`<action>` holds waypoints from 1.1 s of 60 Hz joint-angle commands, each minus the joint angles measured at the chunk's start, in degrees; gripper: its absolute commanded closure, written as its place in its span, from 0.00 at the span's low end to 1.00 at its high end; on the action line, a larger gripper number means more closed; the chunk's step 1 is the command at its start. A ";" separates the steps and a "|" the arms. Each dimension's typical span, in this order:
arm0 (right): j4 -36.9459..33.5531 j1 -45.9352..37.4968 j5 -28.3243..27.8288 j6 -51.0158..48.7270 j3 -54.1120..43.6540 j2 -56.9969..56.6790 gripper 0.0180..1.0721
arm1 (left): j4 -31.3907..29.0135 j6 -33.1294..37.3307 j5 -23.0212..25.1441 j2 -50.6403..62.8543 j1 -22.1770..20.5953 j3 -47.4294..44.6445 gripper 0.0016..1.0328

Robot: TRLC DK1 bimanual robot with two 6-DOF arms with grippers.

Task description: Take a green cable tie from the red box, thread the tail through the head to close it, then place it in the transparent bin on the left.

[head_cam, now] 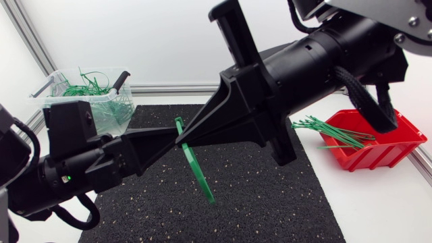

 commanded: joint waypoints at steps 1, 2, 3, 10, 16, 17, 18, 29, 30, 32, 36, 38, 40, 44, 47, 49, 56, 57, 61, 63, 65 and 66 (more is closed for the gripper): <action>0.22 -0.21 -0.44 2.07 -1.19 0.83 0.95 | 1.22 1.22 -0.72 -0.38 -0.88 -0.98 0.96; 0.31 -0.21 -0.44 2.07 -1.19 0.92 0.95 | 1.22 1.22 -0.81 -0.47 -0.88 -0.98 0.96; 0.39 -0.30 -0.44 2.07 -1.19 0.92 0.95 | 1.22 1.22 -0.81 -0.64 -0.88 -1.06 0.96; 0.48 -0.48 -0.44 2.07 -1.19 1.09 0.95 | 1.22 1.31 -0.99 -0.99 -1.23 -1.06 0.96; 0.66 -0.74 -0.53 2.07 -1.28 1.09 0.95 | 1.22 1.31 -0.99 -1.61 -1.32 -1.24 0.96; 0.66 -0.74 -0.53 2.07 -1.28 1.09 0.95 | 1.13 1.31 -0.99 -1.78 -1.32 -1.24 0.96; 0.66 -0.83 -0.53 2.07 -1.28 1.09 0.95 | 1.13 1.31 -0.99 -1.87 -1.32 -1.24 0.96; 0.75 -1.27 -0.62 2.07 -1.37 0.39 0.95 | 0.95 1.66 -1.95 -2.49 -2.11 -1.68 0.96; 0.75 -1.27 -0.62 2.07 -1.37 0.39 0.95 | 0.95 1.66 -1.95 -2.49 -2.11 -1.68 0.96; 0.75 -1.27 -0.62 2.07 -1.37 0.48 0.95 | 0.87 1.66 -1.95 -2.66 -2.20 -1.68 0.96; 0.83 -1.27 -0.62 2.07 -1.37 0.48 0.95 | 0.87 1.75 -1.95 -2.75 -2.38 -1.59 0.96; 0.83 -1.27 -0.62 2.07 -1.37 0.48 0.95 | 0.78 1.75 -2.04 -2.75 -2.55 -1.68 0.96; 0.83 -1.36 -0.62 2.07 -1.37 0.48 0.95 | 0.78 1.84 -2.13 -2.75 -2.64 -1.68 0.96; 0.83 -1.53 -0.62 2.07 -1.45 0.57 0.95 | 0.78 1.84 -2.39 -3.01 -2.73 -1.59 0.96; 1.18 -1.62 -0.80 2.25 -1.72 0.57 0.95 | 0.78 2.19 -2.83 -3.19 -2.90 -1.50 0.96; 1.54 -1.71 -1.06 2.51 -1.81 0.57 0.95 | 0.78 2.54 -3.36 -3.28 -3.26 -1.50 0.96; 1.54 -2.24 -1.15 2.60 -1.72 0.39 0.95 | 0.78 3.42 -4.50 -3.72 -4.40 -1.59 0.96; 1.62 -2.32 -1.06 2.60 -1.72 0.39 0.95 | 0.78 3.51 -4.50 -3.72 -4.40 -1.59 0.96; 1.62 -2.50 -1.15 2.60 -1.72 0.39 0.95 | 0.69 3.86 -4.85 -3.89 -4.84 -1.59 0.96; 1.62 -2.59 -1.15 2.69 -1.63 0.48 0.95 | 0.60 4.21 -5.03 -3.98 -5.10 -1.59 0.96; 1.62 -2.59 -1.15 2.77 -1.54 0.48 0.95 | 0.43 4.47 -5.56 -4.16 -5.72 -1.50 0.96; 1.62 -2.68 -1.15 2.77 -1.45 0.57 0.95 | 0.34 4.74 -5.73 -4.25 -5.98 -1.50 0.96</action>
